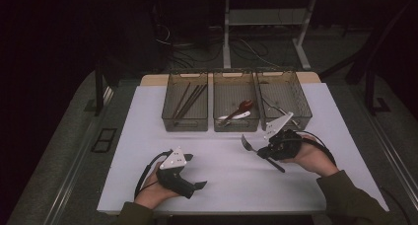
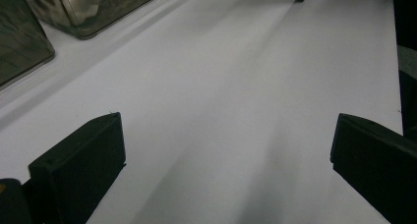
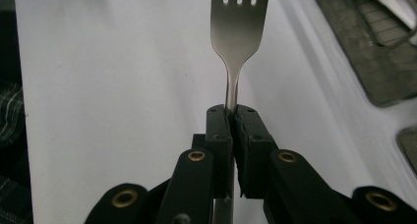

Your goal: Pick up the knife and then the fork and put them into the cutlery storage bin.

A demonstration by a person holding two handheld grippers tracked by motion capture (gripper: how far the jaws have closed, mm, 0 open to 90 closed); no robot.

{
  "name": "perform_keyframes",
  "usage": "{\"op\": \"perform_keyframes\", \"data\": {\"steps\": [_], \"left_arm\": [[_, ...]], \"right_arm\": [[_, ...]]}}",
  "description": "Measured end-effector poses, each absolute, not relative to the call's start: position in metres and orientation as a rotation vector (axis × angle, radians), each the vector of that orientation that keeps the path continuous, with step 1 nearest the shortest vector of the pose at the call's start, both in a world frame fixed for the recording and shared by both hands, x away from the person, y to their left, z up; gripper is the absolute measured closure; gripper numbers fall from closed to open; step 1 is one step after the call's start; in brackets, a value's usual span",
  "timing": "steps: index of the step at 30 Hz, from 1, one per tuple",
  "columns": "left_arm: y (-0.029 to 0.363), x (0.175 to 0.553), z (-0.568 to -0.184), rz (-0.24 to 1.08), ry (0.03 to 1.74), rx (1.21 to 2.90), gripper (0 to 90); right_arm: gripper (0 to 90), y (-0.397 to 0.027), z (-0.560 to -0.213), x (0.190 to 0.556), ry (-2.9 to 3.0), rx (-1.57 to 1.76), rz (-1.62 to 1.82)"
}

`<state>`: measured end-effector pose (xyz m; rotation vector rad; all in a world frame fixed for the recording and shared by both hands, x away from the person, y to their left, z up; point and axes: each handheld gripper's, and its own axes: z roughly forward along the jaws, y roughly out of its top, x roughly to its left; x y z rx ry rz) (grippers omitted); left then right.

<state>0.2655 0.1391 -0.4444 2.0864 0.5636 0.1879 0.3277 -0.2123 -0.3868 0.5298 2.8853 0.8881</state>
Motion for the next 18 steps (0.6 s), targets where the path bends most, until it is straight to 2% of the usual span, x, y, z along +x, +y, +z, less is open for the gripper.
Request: {"op": "perform_keyframes", "data": {"steps": [18], "left_arm": [[0.140,0.267,-0.445,0.155,0.581,2.086,0.0]], "right_arm": [[84.6,-0.252,-0.384,0.338,2.683,0.808,1.277]]}}
